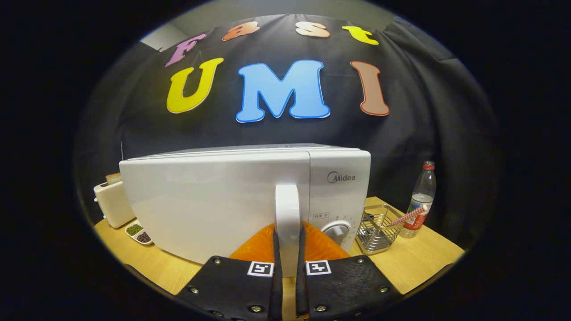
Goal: Open the microwave, put the food inside, and close the microwave door.
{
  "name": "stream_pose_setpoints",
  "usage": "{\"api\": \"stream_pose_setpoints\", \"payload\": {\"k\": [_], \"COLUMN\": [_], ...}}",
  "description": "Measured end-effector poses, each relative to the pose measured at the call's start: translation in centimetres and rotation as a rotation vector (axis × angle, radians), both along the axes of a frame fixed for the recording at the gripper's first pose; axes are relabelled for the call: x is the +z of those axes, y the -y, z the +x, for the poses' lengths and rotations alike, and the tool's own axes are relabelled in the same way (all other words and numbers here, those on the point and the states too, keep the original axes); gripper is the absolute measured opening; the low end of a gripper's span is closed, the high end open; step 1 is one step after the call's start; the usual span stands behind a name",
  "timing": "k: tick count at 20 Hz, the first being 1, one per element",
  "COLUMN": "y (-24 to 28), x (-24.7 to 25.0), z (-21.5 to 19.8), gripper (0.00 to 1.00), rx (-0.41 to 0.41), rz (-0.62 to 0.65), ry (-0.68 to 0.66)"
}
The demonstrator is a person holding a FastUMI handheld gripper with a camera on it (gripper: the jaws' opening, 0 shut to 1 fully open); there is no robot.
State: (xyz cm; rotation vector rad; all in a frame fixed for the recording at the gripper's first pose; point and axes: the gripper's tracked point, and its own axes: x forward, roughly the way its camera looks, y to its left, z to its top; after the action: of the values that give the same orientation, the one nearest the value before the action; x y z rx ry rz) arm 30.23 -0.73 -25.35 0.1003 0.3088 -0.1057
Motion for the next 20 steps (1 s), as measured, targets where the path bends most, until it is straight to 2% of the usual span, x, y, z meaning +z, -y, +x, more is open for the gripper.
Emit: {"api": "stream_pose_setpoints", "payload": {"k": [3,9,16,20], "y": [-0.8,-3.4,-9.0,-12.9], "x": [0.3,1.2,2.6,3.3], "z": [-2.3,-7.9,-15.0,-18.3], "gripper": [0.12,0.12,0.11,0.11], "rx": [0.026,0.101,0.226,0.249], "rz": [-0.034,0.036,0.09,0.124], "ry": [0.012,0.018,0.06,0.071]}}
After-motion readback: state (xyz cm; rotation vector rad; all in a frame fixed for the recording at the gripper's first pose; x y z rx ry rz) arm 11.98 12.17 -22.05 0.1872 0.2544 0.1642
